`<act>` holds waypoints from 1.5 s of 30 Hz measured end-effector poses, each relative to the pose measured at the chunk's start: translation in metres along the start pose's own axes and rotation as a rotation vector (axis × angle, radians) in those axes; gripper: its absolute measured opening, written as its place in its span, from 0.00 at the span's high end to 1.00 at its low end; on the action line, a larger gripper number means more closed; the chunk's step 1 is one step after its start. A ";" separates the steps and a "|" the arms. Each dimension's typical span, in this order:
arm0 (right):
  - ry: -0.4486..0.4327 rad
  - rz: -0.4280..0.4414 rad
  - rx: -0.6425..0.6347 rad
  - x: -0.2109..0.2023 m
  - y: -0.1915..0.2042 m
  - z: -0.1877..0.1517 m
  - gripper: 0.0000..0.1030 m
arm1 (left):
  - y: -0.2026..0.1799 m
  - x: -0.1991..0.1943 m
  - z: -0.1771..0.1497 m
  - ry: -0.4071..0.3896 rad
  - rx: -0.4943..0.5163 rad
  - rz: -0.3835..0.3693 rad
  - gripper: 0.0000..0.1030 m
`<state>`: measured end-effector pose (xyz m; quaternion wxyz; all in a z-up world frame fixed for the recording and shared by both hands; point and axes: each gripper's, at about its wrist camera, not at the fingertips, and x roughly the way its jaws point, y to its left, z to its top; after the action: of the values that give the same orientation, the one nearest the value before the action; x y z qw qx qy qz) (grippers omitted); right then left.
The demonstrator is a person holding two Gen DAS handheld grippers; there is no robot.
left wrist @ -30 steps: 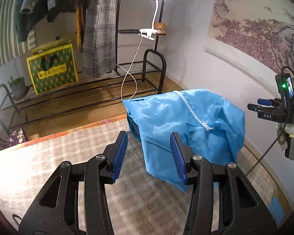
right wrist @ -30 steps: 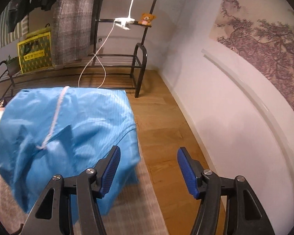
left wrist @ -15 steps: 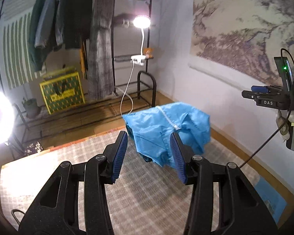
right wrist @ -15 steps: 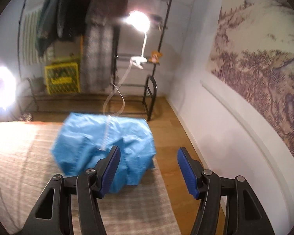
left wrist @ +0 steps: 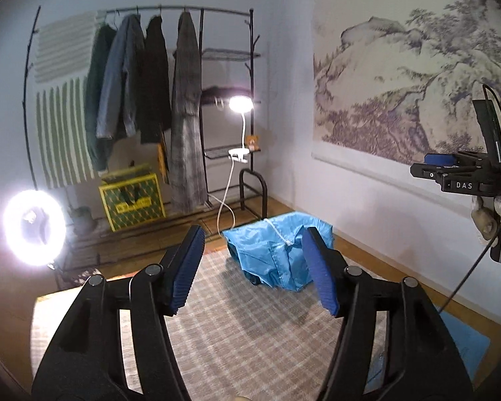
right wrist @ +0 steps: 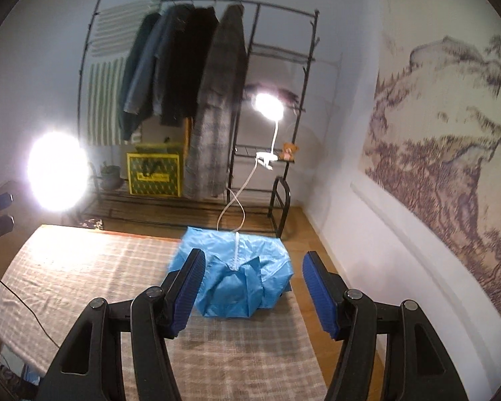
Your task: Fold large clothes
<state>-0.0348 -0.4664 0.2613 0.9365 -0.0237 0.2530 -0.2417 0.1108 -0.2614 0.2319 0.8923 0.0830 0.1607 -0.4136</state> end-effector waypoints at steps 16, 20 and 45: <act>-0.085 0.044 -0.001 -0.104 0.040 -0.021 0.23 | 0.002 -0.097 -0.011 -0.030 0.017 0.051 0.12; -0.085 0.059 -0.003 -0.100 0.056 -0.034 0.07 | 0.004 -0.095 -0.037 -0.006 0.030 0.078 0.02; -0.041 0.010 0.071 0.040 0.133 -0.141 0.00 | 0.024 0.003 -0.161 0.161 -0.024 0.160 0.00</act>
<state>-0.0147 -0.3568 0.0981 0.9429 0.0059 0.2252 -0.2454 0.0957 -0.2033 0.0806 0.9076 0.1176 0.2297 -0.3311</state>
